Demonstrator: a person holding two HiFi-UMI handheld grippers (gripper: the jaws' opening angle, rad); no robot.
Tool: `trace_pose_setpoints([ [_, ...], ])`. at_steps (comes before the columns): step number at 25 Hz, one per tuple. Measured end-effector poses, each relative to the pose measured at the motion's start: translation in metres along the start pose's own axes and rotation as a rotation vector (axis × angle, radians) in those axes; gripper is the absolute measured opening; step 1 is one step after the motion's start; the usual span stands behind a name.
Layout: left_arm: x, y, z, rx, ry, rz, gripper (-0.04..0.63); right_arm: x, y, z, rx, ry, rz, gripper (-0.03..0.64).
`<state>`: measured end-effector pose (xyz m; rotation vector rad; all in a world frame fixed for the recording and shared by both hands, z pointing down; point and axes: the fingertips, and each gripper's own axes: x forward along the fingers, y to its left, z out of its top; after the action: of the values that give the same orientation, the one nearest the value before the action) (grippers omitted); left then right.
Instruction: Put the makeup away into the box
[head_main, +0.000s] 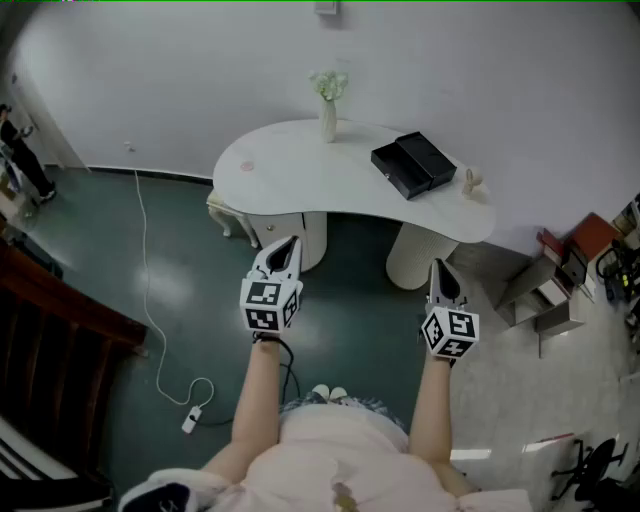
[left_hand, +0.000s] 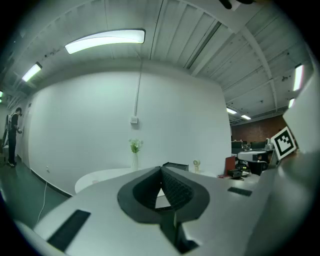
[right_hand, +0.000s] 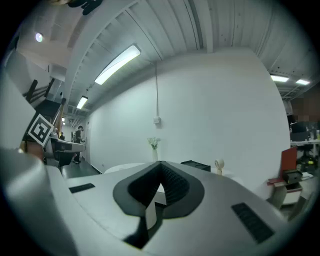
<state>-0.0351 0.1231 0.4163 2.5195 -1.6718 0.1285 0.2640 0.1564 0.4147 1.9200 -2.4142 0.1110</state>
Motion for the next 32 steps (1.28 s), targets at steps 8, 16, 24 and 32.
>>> trace_pose_setpoints([
  [8, -0.004, 0.003, -0.004, -0.002, 0.002, 0.006, 0.026, 0.0, 0.006, -0.002, 0.012, -0.009, 0.006, 0.015],
  [16, 0.0, 0.004, -0.005, -0.001, 0.005, 0.005, 0.026, 0.001, 0.005, -0.003, 0.022, -0.008, 0.002, 0.015],
  [24, 0.003, 0.001, -0.009, 0.0, 0.021, -0.006, 0.026, 0.002, 0.006, -0.007, 0.035, 0.002, 0.003, 0.015],
  [32, 0.004, 0.004, -0.015, -0.005, 0.04, -0.011, 0.026, 0.004, 0.014, -0.006, 0.057, -0.008, 0.036, 0.017],
])
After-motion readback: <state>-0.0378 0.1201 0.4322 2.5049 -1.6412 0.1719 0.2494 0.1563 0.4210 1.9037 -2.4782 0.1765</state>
